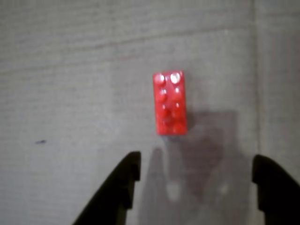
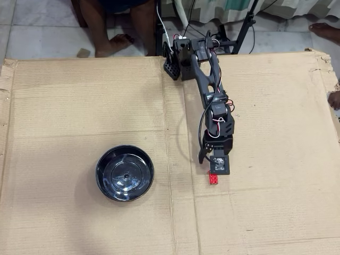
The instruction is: Grasp a lego block and put it in the bin.
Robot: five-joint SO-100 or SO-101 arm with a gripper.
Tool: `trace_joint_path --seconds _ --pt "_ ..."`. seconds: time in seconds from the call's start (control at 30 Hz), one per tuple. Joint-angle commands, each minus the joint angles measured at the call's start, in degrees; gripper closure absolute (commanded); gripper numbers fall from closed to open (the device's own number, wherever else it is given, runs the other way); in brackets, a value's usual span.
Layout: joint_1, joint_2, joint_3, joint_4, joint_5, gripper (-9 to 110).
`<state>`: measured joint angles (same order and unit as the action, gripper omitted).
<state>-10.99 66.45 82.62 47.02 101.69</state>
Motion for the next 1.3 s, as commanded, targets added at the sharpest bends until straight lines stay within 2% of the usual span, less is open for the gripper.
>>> trace_joint_path --seconds 0.0,0.6,1.27 --pt "0.53 -0.26 -2.64 -4.31 0.44 74" --pt "-0.88 -14.85 -15.38 -6.59 0.44 75" --pt "-2.37 -21.97 -19.07 -7.03 0.44 75"
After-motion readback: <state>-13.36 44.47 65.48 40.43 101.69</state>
